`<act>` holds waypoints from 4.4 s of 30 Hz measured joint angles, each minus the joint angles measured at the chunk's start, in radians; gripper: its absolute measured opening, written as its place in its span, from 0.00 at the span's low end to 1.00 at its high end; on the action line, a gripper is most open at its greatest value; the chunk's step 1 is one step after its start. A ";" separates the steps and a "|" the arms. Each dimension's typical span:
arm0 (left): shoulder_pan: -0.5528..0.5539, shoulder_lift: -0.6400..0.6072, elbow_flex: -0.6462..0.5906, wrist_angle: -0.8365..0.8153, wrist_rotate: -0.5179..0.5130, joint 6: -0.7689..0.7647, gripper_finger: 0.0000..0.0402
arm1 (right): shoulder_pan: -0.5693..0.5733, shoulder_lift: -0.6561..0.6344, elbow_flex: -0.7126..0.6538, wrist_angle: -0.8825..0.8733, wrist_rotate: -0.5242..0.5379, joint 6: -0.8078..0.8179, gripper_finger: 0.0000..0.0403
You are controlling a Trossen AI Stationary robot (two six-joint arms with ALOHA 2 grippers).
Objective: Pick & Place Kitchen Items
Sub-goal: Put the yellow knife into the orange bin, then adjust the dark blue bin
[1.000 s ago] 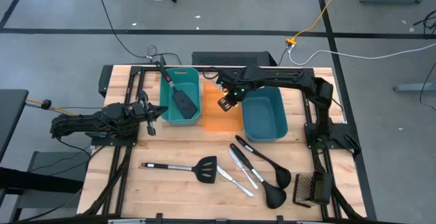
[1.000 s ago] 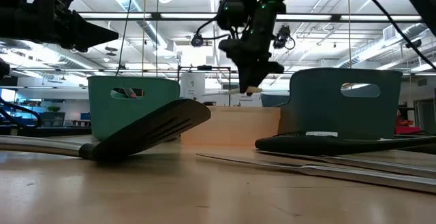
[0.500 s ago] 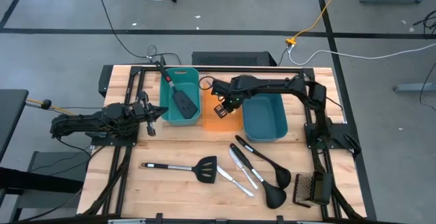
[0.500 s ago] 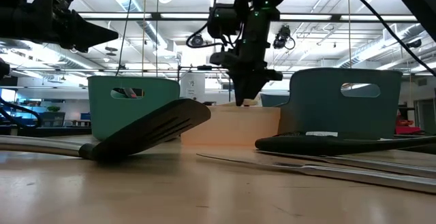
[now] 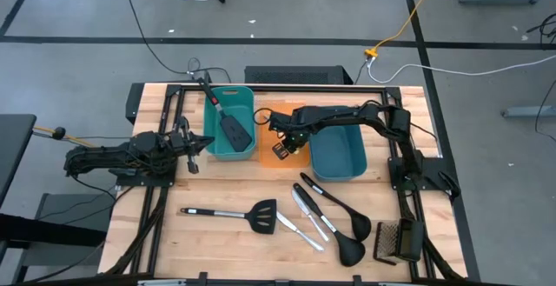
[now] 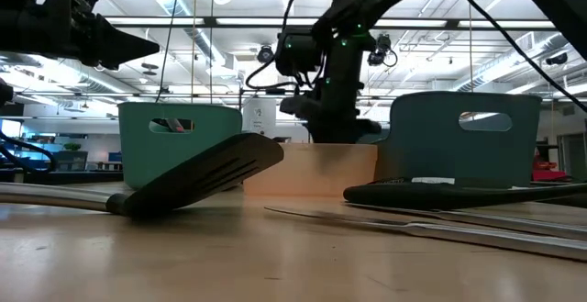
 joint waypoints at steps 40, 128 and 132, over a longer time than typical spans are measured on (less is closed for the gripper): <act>0.000 0.000 0.000 -0.012 0.001 0.005 0.04 | 0.099 -0.363 0.002 -0.268 -0.021 -0.560 0.46; 0.000 0.000 0.000 -0.029 0.001 0.005 0.04 | 0.209 -0.410 -0.450 -0.217 -0.038 -0.474 0.23; 0.000 0.000 0.000 -0.029 0.001 0.005 0.04 | 0.209 -0.460 -0.450 -0.218 -0.039 -0.441 0.34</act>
